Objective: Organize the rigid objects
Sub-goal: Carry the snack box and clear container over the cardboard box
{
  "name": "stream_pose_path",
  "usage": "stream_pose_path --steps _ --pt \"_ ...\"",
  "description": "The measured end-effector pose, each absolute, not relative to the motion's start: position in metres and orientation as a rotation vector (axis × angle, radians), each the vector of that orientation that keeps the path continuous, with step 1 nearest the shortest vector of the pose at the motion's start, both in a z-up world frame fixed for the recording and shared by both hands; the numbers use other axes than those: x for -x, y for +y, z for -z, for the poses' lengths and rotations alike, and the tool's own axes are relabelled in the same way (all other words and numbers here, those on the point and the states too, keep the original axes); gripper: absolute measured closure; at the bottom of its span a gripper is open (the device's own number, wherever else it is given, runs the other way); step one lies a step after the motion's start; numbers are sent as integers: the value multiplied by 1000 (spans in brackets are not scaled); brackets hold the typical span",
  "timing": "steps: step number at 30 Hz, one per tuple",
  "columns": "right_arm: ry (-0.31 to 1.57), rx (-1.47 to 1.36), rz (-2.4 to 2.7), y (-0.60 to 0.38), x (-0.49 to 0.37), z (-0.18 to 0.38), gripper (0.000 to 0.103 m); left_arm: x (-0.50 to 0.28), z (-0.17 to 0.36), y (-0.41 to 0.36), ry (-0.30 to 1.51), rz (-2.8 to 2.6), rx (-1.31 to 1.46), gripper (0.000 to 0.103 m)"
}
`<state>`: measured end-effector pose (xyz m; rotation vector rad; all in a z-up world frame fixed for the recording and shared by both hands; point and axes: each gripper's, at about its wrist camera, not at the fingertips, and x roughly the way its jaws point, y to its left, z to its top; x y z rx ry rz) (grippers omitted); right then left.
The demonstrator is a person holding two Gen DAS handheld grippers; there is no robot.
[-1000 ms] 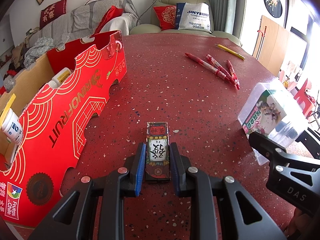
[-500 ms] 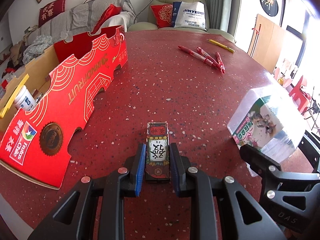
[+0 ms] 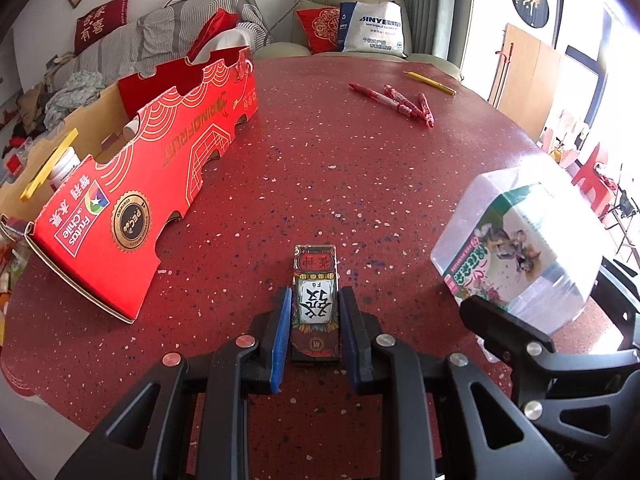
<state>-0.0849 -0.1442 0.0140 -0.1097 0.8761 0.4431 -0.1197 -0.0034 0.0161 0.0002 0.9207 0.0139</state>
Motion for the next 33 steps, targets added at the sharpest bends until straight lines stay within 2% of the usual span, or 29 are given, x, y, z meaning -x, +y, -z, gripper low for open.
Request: stream_pose_path --steps 33 --pt "767 160 -512 -107 99 -63 31 147 -69 33 802 -85 63 77"
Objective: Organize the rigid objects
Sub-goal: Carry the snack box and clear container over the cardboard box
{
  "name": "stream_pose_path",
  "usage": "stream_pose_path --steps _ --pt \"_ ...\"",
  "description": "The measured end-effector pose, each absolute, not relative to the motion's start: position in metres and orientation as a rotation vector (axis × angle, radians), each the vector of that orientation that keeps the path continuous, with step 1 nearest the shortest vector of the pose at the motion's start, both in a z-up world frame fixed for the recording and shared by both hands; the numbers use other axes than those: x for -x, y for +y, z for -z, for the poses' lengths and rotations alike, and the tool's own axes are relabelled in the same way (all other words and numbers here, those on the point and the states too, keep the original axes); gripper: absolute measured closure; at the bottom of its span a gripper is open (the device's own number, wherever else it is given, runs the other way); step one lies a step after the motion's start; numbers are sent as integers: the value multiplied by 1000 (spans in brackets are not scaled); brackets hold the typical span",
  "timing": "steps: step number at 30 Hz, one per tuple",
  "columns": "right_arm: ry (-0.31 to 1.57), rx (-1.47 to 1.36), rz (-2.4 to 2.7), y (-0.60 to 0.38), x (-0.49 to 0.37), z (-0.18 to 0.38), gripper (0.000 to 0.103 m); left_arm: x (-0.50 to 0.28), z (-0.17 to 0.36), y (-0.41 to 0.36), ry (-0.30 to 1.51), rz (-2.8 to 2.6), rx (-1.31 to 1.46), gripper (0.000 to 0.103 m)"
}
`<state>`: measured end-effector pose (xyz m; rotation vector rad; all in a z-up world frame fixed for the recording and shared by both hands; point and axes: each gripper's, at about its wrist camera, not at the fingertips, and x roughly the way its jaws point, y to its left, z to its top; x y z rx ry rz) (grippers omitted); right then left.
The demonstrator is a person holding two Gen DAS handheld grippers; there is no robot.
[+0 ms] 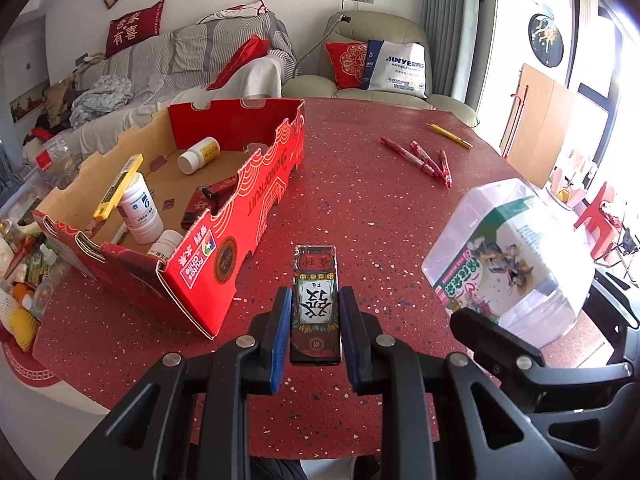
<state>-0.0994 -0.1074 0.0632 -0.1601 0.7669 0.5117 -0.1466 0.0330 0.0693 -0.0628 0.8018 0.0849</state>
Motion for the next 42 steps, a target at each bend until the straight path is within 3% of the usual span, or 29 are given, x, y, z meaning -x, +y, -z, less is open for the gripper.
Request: stream_pose_path --steps 12,25,42 --pt "686 191 -563 -78 93 -103 31 142 -104 63 736 -128 105 77" --pt "568 255 -698 8 60 -159 31 119 -157 152 662 -259 161 77" --pt "702 326 -752 82 10 -120 31 70 -127 218 810 -334 193 77"
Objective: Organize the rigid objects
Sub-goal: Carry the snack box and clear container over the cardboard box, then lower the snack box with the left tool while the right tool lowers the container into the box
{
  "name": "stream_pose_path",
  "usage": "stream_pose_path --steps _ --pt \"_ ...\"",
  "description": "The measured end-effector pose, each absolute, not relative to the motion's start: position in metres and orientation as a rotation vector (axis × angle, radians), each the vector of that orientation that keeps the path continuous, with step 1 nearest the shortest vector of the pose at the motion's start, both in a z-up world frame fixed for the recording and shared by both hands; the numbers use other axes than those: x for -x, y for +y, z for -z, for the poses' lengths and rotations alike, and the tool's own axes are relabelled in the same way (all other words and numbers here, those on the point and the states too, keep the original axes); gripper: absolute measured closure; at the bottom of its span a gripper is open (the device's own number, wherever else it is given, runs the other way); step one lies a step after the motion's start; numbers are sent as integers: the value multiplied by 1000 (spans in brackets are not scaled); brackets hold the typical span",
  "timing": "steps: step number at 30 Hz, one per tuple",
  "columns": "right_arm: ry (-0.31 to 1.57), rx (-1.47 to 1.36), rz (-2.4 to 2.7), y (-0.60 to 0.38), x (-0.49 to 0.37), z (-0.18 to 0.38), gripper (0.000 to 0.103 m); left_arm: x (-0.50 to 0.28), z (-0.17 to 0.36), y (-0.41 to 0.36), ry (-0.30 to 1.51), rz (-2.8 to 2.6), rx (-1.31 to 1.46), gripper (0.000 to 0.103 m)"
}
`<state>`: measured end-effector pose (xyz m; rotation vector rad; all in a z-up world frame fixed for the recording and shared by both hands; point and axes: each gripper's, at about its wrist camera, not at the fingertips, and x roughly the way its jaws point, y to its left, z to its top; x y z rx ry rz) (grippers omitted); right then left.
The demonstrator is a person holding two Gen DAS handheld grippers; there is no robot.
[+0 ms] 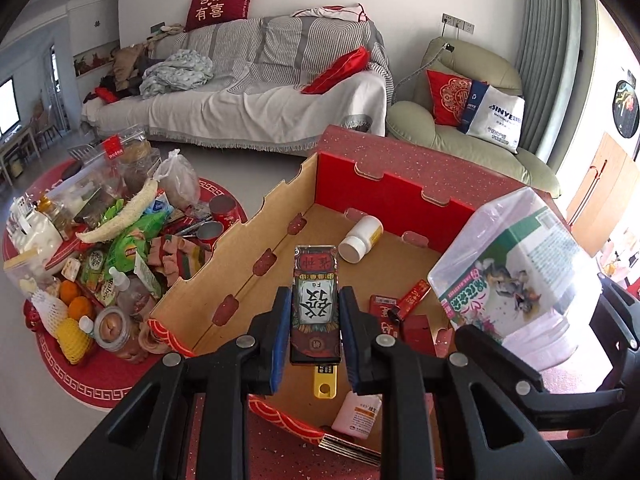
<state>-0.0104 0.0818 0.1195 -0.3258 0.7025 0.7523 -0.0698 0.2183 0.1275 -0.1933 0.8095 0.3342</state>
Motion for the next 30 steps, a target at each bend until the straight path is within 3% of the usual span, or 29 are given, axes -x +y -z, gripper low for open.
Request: stream_pose_path --steps 30 --pt "797 397 -724 111 -25 -102 31 26 -103 239 924 -293 217 77"
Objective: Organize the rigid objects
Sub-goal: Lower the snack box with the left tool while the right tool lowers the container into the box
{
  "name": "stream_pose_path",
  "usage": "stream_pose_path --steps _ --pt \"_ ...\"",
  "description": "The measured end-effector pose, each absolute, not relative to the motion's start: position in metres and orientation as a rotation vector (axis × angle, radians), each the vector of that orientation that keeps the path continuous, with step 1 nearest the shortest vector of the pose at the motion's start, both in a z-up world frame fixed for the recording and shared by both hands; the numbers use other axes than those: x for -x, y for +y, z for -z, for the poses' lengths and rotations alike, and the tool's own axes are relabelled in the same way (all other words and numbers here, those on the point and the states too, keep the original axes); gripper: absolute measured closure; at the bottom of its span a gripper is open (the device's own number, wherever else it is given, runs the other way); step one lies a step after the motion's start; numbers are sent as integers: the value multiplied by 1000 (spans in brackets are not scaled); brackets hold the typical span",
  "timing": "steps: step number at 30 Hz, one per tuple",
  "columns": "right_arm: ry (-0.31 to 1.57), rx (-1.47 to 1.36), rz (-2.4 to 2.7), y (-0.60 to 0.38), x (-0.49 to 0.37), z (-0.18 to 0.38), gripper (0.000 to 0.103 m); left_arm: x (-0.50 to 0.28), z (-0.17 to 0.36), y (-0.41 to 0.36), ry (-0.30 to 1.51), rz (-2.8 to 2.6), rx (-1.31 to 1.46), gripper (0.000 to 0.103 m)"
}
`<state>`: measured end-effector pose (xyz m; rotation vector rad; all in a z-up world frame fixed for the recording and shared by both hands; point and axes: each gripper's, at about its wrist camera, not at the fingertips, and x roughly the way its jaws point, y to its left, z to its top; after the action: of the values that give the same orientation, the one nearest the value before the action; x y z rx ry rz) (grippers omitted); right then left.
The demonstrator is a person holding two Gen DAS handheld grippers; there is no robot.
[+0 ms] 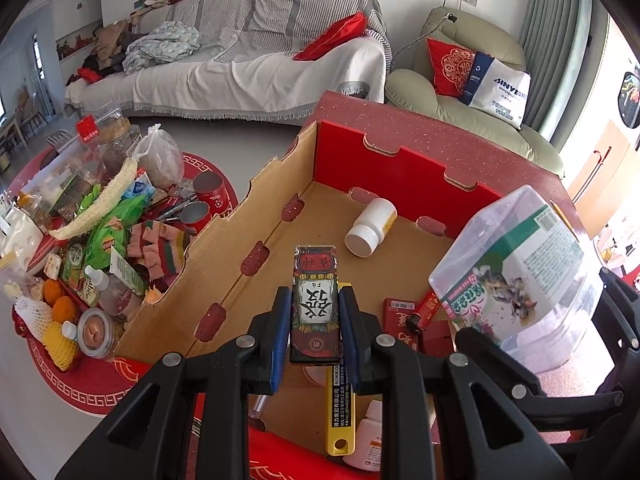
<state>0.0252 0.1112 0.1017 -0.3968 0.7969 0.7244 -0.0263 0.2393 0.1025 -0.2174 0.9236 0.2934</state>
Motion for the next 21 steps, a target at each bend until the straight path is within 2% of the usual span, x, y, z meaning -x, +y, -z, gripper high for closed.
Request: stream_pose_path --steps 21 --pt "820 420 -746 116 -27 -97 31 21 -98 241 953 -296 211 77"
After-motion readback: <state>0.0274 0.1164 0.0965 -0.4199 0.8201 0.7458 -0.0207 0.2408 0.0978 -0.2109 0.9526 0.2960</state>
